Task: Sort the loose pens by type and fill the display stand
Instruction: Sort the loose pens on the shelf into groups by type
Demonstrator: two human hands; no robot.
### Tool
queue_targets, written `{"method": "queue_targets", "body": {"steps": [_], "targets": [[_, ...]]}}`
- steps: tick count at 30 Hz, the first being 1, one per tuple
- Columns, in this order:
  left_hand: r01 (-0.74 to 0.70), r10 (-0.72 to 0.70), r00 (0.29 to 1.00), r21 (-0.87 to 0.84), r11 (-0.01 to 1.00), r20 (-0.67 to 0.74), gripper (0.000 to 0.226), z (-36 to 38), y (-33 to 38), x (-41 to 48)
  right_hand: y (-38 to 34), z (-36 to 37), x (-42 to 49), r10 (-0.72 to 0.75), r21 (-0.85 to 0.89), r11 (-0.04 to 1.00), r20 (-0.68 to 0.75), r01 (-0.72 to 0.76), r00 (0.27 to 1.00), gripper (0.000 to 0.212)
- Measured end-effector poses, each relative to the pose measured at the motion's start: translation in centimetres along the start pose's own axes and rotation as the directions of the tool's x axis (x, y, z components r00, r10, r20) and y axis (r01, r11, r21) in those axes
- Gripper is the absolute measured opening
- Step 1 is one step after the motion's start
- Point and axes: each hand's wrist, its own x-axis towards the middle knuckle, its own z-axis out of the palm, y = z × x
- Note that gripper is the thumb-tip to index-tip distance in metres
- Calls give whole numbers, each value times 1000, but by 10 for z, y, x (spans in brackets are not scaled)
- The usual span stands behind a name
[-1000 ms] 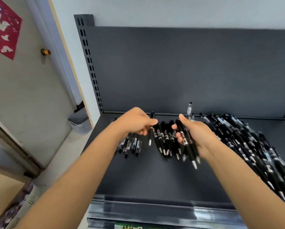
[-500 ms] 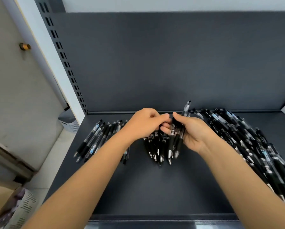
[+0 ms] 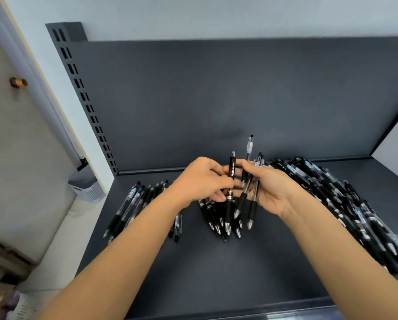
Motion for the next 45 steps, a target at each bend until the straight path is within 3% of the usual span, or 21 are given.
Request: {"method": "queue_targets", "body": {"steps": [3, 8, 13, 16, 18, 23, 26, 29, 31, 33, 36, 40, 42, 45], "targets": [[-50, 61, 993, 107, 993, -98, 23, 8, -3, 0, 1, -3, -3, -15, -1, 1000, -2, 15, 1000, 23], [-43, 57, 982, 83, 996, -179, 15, 7, -4, 6, 1, -9, -11, -36, -39, 999, -67, 34, 997, 22], [53, -14, 992, 304, 951, -128, 16, 4, -12, 14, 1, -16, -19, 5, -7, 1000, -109, -5, 994, 22], [6, 82, 981, 452, 892, -175, 27, 3, -12, 9, 2, -15, -23, 20, 14, 1000, -81, -19, 997, 22], [-36, 131, 968, 400, 916, -213, 31, -4, -10, 4, 3, -9, -24, 20, 34, 999, -55, -18, 998, 23], [-84, 86, 990, 22, 996, -107, 28, -39, -15, -20, 14, 36, -21, 76, 2, 997, 76, -76, 994, 27], [-71, 80, 976, 54, 996, -204, 36, -68, -24, -31, 30, 73, -17, 172, -58, 985, 189, -164, 967, 26], [-12, 28, 992, 129, 992, -123, 40, -91, -36, -38, 46, 103, -14, 241, -178, 965, 293, -194, 925, 25], [3, 6, 991, 70, 998, -130, 32, -104, -46, -41, 54, 115, -9, 259, -216, 955, 287, -201, 922, 24], [9, 1, 969, 38, 999, -247, 33, -118, -61, -39, 60, 120, -4, 243, -245, 950, 202, -192, 949, 19], [39, 53, 927, 236, 971, -372, 43, -135, -85, -36, 64, 120, 5, 183, -221, 961, 46, -169, 982, 9], [132, 51, 946, 524, 841, -319, 48, -130, -104, -35, 66, 126, 13, 148, -322, 935, -34, -151, 988, 1], [136, 61, 953, 596, 791, -298, 49, -125, -108, -33, 69, 130, 18, 108, -441, 889, -64, -125, 992, 14], [168, 67, 948, 671, 722, -310, 56, -122, -113, -34, 76, 130, 27, 40, -598, 796, -97, -91, 994, 58]]}}
